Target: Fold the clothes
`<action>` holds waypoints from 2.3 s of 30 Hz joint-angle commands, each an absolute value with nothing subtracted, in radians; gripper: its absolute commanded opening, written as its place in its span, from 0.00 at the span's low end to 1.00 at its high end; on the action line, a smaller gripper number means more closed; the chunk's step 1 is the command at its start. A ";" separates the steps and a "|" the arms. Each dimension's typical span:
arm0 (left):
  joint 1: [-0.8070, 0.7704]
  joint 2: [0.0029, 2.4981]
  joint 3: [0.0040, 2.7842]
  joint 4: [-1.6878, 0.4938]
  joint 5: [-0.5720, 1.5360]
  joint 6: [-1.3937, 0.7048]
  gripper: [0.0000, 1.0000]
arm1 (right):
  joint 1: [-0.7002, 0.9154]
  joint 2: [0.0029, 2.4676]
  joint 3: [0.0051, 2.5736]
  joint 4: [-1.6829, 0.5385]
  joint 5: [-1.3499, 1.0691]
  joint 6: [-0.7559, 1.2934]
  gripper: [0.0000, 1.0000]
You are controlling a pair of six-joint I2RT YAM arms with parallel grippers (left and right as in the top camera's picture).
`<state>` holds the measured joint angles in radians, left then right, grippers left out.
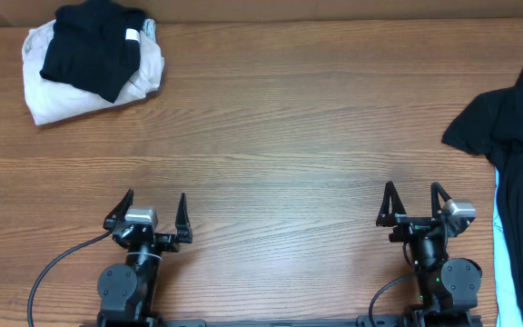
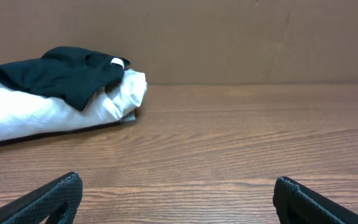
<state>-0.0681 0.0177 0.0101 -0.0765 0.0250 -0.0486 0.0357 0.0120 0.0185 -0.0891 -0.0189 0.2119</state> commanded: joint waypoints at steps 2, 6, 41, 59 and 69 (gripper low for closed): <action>-0.071 0.005 0.005 -0.077 0.015 -0.029 1.00 | 0.044 0.003 0.008 -0.081 -0.012 0.212 1.00; -0.071 0.005 0.005 -0.076 0.016 -0.029 1.00 | 0.044 0.003 0.008 -0.082 -0.008 0.212 1.00; -0.073 0.815 0.970 -0.210 0.000 -0.138 1.00 | 0.031 1.038 1.482 -0.815 -0.027 0.253 1.00; -0.073 1.459 1.442 -0.538 0.482 -0.139 1.00 | -0.257 1.753 1.866 -1.118 -0.030 0.147 0.99; -0.081 1.649 1.442 -0.632 0.340 -0.245 0.99 | -0.265 2.038 1.865 -1.081 0.016 0.150 0.90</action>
<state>-0.0681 1.5982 1.4277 -0.5911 0.4175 -0.1871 -0.2657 1.9770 1.8381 -1.0878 -0.0208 0.1570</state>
